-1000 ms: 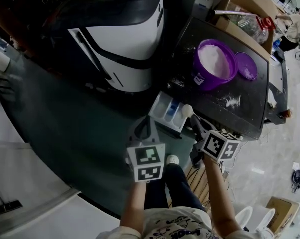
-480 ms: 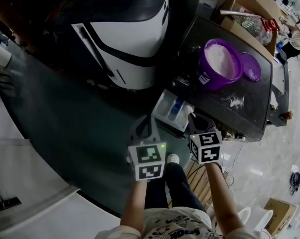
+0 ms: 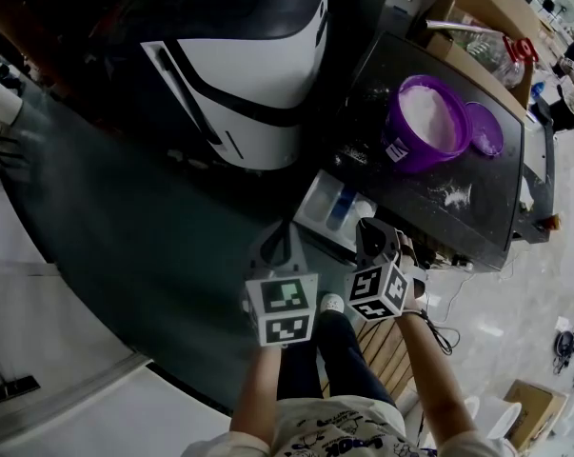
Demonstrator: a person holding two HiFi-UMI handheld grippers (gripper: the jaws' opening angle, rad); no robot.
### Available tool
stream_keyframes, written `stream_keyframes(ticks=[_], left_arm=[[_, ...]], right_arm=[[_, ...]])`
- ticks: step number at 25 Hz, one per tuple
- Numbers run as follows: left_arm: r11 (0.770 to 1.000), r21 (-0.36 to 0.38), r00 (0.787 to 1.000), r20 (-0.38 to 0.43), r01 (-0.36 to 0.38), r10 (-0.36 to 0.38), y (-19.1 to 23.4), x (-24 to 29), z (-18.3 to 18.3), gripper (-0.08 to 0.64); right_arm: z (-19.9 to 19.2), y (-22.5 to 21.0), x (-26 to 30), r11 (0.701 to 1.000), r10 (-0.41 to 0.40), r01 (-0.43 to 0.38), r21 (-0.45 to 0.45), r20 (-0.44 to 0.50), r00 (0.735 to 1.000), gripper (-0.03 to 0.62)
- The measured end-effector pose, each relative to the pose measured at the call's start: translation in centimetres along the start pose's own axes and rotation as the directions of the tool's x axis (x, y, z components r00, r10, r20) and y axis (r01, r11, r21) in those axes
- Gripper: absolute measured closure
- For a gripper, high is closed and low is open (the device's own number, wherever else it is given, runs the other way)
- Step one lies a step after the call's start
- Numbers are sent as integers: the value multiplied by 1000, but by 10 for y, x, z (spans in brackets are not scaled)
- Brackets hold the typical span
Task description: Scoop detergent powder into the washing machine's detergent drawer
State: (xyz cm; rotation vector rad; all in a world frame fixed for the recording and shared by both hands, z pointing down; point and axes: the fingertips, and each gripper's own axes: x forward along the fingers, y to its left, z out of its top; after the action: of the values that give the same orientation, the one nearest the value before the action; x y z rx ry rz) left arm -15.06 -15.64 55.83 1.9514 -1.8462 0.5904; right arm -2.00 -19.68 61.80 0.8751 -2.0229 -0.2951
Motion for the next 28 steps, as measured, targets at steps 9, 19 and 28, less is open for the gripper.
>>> stream_keyframes(ticks=[9,19,28], left_arm=[[1000,-12,1000,-3,-5,5,5,-1,-3,558],[1000,-25,1000,-10,-11,10,6,-4,-9,558],[1000,-26,1000,-2,-17,17,8,-9,-7,558]], right_arm=[[-1,6,0,954,-107,101,-281,-5,994,572],[-9,15,3,901,-150,128,-415,-21,988,572],[-3,11,-4,940,-131,127,-316,9,991,572]])
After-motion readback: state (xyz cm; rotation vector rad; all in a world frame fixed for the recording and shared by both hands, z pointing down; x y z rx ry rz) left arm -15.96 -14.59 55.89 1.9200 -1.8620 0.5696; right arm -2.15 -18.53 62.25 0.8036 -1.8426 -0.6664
